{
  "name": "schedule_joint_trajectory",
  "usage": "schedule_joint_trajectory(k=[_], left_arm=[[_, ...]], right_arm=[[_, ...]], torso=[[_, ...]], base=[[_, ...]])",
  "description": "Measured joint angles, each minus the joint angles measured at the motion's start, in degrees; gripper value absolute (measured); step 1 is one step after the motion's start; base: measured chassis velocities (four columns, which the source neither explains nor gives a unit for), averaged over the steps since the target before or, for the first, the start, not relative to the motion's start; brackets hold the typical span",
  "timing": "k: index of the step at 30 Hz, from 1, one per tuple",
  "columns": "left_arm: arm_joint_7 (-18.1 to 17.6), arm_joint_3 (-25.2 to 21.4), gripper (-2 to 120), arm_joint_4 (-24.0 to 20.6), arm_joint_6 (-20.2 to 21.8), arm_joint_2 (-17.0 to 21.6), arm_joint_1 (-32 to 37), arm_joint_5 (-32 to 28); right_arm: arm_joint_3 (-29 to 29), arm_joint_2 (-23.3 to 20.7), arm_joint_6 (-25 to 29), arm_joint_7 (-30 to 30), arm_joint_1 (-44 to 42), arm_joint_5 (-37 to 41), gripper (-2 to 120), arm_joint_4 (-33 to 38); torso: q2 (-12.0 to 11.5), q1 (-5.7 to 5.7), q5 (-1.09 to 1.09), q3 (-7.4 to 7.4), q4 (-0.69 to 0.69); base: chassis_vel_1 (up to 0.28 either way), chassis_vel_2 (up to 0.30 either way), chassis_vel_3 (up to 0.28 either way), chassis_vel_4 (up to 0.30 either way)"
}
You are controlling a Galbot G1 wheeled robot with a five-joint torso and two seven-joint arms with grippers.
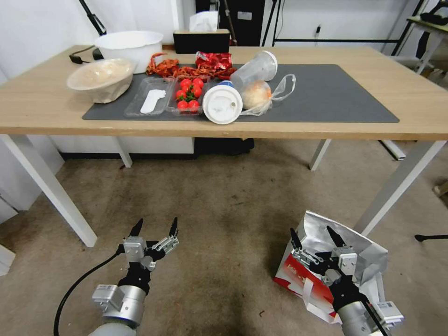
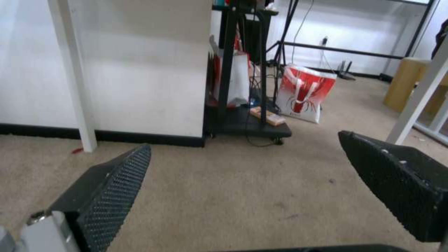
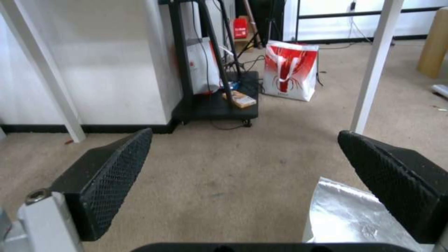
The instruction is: Pick up the food delivery bag from the floor and place it on the table.
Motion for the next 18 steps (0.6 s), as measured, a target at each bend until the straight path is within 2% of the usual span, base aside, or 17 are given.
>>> schedule_joint_trajectory(k=[18], left_arm=[[-0.2, 0.0, 100, 0.7, -0.4, -0.3, -0.1, -0.2]], right_arm=[[0.1, 0.1, -0.3, -0.2, 0.6, -0.3, 100, -0.9]], torso=[[-4.0, -0.97, 0.0, -2.98, 0.0]], base=[[0.0, 0.0, 0.0, 0.0]])
